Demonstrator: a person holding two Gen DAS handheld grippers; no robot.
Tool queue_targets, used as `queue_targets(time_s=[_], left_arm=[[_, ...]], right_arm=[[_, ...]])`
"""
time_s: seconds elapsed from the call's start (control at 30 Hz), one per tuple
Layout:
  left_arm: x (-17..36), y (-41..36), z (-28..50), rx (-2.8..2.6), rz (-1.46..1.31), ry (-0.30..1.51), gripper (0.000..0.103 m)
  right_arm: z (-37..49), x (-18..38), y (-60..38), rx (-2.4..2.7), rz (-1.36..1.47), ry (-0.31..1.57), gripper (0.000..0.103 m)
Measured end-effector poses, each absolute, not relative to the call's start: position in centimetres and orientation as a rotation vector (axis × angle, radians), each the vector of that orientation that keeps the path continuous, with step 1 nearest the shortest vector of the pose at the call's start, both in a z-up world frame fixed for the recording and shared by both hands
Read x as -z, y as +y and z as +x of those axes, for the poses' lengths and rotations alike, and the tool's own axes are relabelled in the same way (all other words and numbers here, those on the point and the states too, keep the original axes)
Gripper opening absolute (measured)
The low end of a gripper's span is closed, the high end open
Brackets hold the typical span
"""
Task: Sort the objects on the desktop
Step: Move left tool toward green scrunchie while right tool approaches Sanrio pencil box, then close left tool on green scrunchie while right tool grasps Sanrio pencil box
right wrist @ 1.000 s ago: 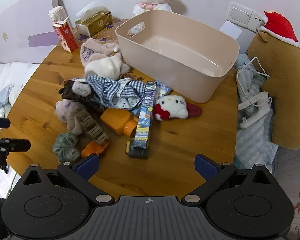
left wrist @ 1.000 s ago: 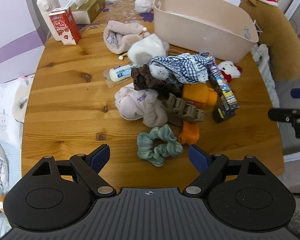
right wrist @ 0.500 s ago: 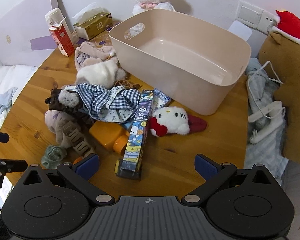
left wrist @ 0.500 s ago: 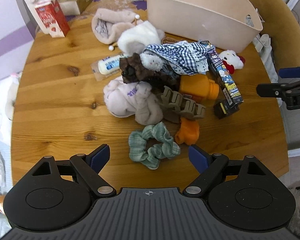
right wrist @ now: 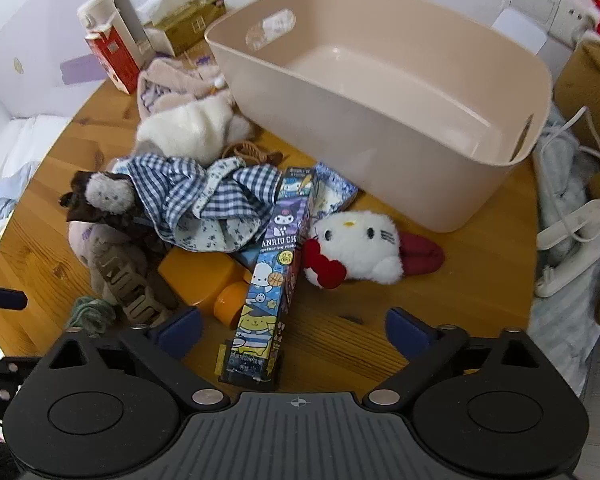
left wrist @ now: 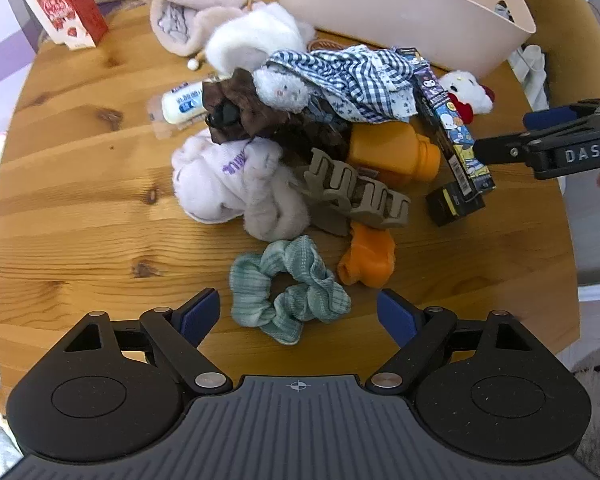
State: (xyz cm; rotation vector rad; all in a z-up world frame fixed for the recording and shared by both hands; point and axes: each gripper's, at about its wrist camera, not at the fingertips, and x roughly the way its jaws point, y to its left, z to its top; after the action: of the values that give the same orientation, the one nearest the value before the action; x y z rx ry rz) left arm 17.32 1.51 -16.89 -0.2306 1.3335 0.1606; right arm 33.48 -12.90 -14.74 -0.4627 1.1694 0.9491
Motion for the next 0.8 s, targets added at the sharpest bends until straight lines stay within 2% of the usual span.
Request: queue_targets(time_s=[0.23,0.37,0.47,0.63,0.8], left_arm=[[18.8,2.2,18.1,-0.199,-0.258,1.349,0.085],[19.9,2.3,18.2,-0.192,-0.281,1.376,0.072],[20.5,2.4,18.2,-0.197,-0.287,1.387,0.071],[21.4,2.6,18.2,-0.208,-0.302,1.4,0.069],[21.9,2.5,18.3,-0.211,-0.296,1.396,0.06]], right_arm=[[33.8,16.8,-11.6,-0.943,-0.513,1.217,0.103],[34.2,17.4,-11.4,-0.926,-0.504,1.217,0.098],[34.6,17.9,-11.3,-0.921,-0.5,1.24,0.091],[35.2,18.7,-11.2,-0.92,-0.462,1.261,0.087],[35.5,19.0,-11.1,-0.949,-0.403,1.274,0.084]])
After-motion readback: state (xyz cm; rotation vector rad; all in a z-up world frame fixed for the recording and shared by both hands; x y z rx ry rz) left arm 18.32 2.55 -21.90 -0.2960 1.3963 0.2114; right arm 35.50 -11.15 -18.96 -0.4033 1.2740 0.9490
